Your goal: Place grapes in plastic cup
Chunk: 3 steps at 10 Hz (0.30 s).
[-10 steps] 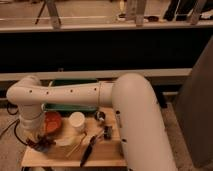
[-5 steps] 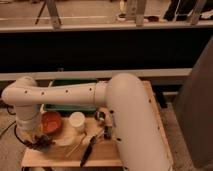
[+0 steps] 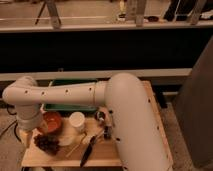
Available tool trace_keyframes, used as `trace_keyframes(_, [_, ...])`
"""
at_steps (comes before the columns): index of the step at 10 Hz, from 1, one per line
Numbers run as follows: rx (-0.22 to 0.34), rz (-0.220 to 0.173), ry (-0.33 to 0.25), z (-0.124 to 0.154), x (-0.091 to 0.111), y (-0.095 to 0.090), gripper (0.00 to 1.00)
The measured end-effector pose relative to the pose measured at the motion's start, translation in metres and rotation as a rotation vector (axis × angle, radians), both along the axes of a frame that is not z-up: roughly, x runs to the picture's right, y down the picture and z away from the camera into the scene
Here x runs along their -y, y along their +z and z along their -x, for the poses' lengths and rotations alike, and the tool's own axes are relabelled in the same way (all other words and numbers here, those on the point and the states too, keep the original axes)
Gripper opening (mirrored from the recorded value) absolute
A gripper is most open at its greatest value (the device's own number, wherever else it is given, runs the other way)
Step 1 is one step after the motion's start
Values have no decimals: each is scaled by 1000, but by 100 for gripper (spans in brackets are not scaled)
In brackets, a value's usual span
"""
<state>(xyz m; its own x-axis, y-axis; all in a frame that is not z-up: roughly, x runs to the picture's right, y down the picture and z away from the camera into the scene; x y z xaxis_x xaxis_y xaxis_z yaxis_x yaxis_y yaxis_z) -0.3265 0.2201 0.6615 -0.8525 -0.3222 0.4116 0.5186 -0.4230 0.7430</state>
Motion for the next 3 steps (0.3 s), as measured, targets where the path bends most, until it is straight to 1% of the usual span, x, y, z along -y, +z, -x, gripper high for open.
trace_keyframes(2, [-185, 7, 40, -2, 3, 12, 80])
trace_keyframes(3, [-264, 7, 86, -5, 7, 17, 80])
